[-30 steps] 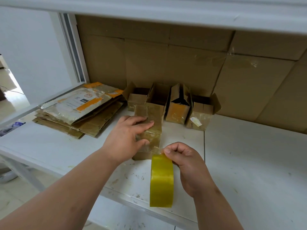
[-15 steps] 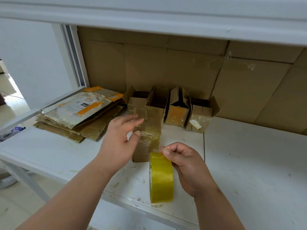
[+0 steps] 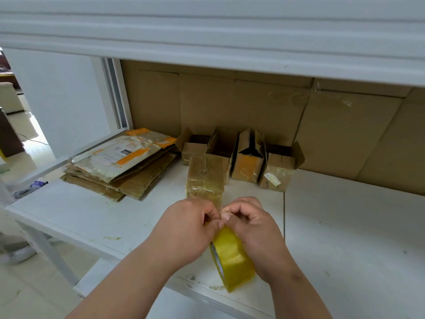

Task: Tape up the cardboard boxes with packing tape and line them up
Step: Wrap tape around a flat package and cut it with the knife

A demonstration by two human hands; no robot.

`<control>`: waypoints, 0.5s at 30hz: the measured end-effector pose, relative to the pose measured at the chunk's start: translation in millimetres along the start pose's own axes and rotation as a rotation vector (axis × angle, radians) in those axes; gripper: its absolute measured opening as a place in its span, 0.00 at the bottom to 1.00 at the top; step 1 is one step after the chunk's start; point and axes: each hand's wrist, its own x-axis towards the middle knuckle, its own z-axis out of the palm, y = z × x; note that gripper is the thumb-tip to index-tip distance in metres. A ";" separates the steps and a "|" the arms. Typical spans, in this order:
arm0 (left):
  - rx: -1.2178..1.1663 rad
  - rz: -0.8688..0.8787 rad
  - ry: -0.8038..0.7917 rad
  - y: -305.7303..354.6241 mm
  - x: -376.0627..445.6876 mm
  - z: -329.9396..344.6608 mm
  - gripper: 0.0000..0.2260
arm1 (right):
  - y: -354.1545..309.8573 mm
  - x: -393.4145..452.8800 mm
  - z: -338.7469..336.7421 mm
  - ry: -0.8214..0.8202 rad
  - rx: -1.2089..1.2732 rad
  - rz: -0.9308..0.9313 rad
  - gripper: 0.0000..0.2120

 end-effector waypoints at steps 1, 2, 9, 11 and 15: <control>0.006 -0.004 0.008 2.6 -1.7 -0.2 0.05 | -1.7 -1.4 -0.8 -0.004 -0.019 -0.010 0.11; 0.007 -0.016 0.015 4.8 -3.5 -0.3 0.05 | -2.5 -2.6 -2.0 -0.006 -0.025 -0.013 0.11; -0.062 -0.206 0.134 9.0 -12.8 -0.1 0.11 | -5.9 -16.8 -11.0 -0.057 -0.022 0.040 0.15; -0.111 -0.307 0.195 8.8 -14.5 -4.1 0.11 | -2.4 -22.6 -22.2 -0.119 0.081 0.126 0.23; -0.342 -0.485 0.354 7.1 -16.4 -11.1 0.13 | 10.9 -33.5 -36.5 -0.404 0.183 0.163 0.25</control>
